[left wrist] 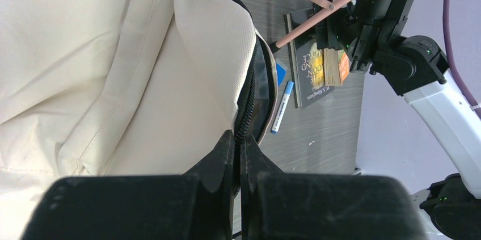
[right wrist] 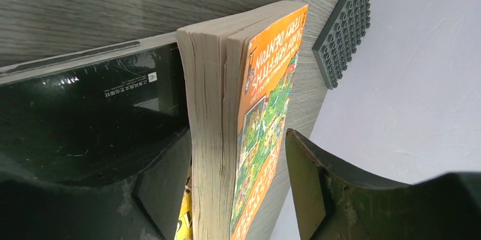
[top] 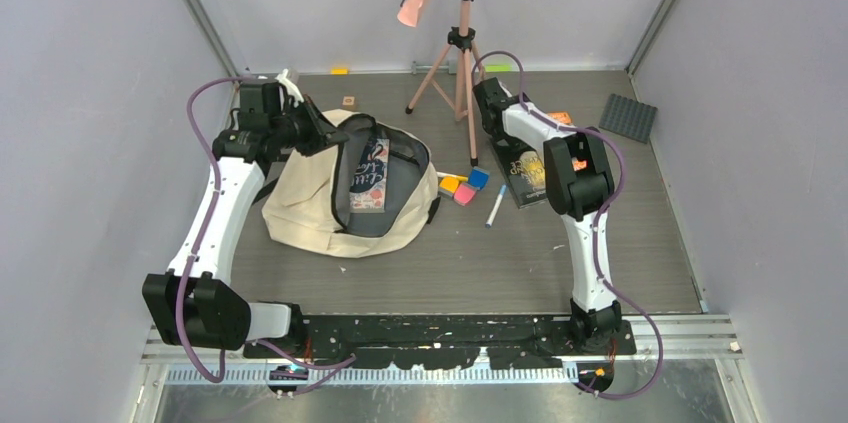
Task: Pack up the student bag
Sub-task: Pick up the book from the center of the board, then place the book in the student bag.
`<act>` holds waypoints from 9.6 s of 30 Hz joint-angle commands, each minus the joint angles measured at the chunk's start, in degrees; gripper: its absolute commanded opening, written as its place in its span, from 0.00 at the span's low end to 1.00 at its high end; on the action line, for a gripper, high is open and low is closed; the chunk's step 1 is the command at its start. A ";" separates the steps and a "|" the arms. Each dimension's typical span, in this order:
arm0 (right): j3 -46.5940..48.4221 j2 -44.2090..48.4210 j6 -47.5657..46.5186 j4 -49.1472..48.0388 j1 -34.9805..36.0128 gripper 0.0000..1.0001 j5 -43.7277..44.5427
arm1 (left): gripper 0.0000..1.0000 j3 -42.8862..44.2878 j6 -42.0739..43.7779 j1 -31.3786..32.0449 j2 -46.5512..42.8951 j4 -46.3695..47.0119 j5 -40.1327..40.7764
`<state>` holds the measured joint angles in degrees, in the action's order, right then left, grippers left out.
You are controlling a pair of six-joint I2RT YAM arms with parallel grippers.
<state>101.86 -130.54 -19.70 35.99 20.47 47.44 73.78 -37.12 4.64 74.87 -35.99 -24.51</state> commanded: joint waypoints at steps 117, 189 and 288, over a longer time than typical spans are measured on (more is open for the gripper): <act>-7.62 25.18 21.66 18.50 -16.67 0.32 -41.96 | 0.00 2.05 0.03 -0.89 2.28 -0.75 -4.30; 6.46 6.59 76.06 -12.21 23.91 0.01 -57.08 | 0.00 4.10 3.50 -0.91 -5.45 -3.78 -6.51; 10.93 0.17 56.68 -2.40 28.40 0.61 -54.58 | 0.00 2.94 4.69 -0.88 -5.46 -3.81 -5.91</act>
<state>108.97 -128.07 36.10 33.19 48.77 -2.11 75.02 -32.71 3.88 71.09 -41.87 -29.15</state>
